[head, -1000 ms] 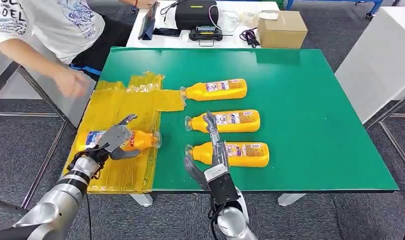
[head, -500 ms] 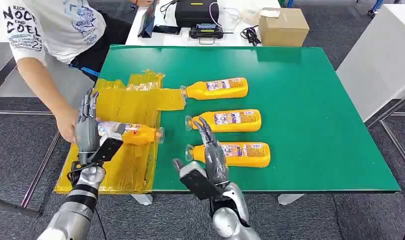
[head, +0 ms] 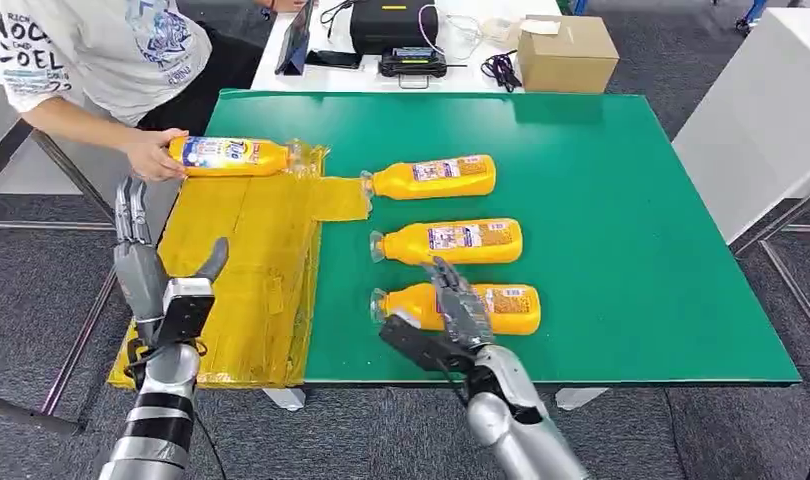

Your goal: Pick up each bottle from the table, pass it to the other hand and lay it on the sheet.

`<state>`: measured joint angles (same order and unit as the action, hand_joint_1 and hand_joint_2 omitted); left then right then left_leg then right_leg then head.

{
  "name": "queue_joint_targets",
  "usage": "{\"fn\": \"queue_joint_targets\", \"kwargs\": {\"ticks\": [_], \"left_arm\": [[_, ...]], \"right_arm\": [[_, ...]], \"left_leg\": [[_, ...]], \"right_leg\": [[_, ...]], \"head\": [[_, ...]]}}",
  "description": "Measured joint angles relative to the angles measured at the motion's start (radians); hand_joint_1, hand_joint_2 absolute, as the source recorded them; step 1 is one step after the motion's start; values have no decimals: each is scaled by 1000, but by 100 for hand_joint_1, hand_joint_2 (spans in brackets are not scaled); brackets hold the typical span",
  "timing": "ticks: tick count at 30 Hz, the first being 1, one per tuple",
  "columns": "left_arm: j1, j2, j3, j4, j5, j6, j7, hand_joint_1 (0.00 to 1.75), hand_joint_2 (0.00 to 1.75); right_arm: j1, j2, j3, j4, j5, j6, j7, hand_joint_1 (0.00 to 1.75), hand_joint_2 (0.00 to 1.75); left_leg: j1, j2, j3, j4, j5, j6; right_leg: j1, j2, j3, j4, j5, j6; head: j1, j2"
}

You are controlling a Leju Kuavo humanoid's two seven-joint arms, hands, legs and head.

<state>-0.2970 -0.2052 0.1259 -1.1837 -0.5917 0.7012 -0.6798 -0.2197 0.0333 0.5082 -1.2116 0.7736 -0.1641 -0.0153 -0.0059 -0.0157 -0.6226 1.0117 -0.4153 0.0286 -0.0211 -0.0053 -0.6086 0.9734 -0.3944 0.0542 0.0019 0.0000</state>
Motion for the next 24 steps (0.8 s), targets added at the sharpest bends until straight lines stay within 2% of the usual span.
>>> {"fn": "queue_joint_targets", "kwargs": {"ticks": [11, 20, 24], "left_arm": [[22, -8, -10, -14, -3, 0, 0, 0, 175], [41, -6, -53, 3, 6, 0, 0, 0, 175], [41, -6, -74, 18, 8, 0, 0, 0, 175]], "right_arm": [[-9, -61, -24, 29, 5, 11, 12, 0, 175], [6, -137, -35, 13, 7, 68, 30, 0, 175], [-2, -167, -36, 7, -11, 134, 29, 0, 175]], "left_leg": [[1, 1, 0, 0, 0, 0], [-1, 1, 0, 0, 0, 0], [-1, 1, 0, 0, -1, 1]], "right_leg": [[1, 1, -1, 0, 0, 0], [0, 0, -1, 0, 0, 0], [0, 1, -1, -1, 0, 0]], "head": [[0, 0], [0, 0], [0, 0]]}}
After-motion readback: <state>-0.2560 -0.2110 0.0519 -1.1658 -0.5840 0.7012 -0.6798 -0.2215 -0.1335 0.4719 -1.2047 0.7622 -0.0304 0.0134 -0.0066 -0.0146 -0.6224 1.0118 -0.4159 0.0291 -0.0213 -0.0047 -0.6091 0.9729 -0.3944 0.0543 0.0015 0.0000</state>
